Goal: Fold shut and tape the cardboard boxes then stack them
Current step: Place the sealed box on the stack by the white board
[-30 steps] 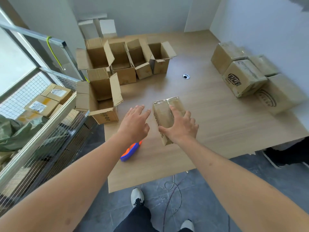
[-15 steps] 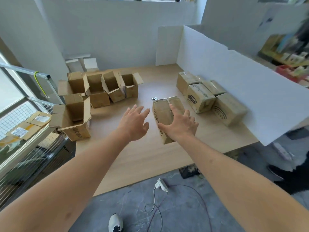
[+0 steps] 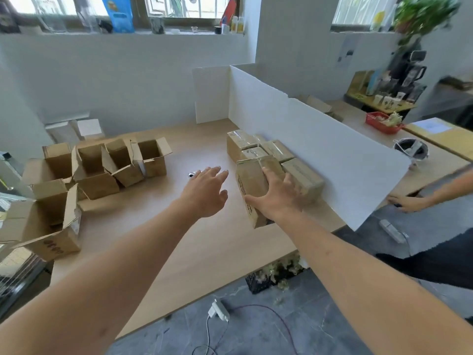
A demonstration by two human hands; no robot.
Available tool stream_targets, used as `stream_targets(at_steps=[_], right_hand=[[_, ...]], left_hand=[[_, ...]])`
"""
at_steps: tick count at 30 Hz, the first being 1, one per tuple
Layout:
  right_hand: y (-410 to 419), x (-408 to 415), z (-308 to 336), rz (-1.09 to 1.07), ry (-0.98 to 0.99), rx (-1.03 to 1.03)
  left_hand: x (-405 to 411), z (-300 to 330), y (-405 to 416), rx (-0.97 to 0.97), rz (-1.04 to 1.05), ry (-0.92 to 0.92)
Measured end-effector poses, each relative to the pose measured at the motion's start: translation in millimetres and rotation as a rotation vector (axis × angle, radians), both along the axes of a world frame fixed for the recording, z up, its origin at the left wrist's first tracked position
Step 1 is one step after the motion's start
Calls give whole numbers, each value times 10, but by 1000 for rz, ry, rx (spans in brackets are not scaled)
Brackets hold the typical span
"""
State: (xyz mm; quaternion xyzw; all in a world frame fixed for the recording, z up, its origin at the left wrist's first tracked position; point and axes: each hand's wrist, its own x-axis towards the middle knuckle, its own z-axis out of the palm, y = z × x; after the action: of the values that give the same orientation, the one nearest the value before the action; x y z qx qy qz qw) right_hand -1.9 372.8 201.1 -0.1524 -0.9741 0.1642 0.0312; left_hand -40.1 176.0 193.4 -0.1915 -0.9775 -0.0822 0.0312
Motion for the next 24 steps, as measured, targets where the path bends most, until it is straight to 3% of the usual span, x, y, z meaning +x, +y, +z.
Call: stream_targets(at_steps=[12,24], right_hand=[[824,-1062,-351,-86,-88,37],[1701,-2127,-956,30,-240,-91]], left_hand=[[-1279,-377,832,23,-81,-72],[-2060,-772,1670,19,66,-124]])
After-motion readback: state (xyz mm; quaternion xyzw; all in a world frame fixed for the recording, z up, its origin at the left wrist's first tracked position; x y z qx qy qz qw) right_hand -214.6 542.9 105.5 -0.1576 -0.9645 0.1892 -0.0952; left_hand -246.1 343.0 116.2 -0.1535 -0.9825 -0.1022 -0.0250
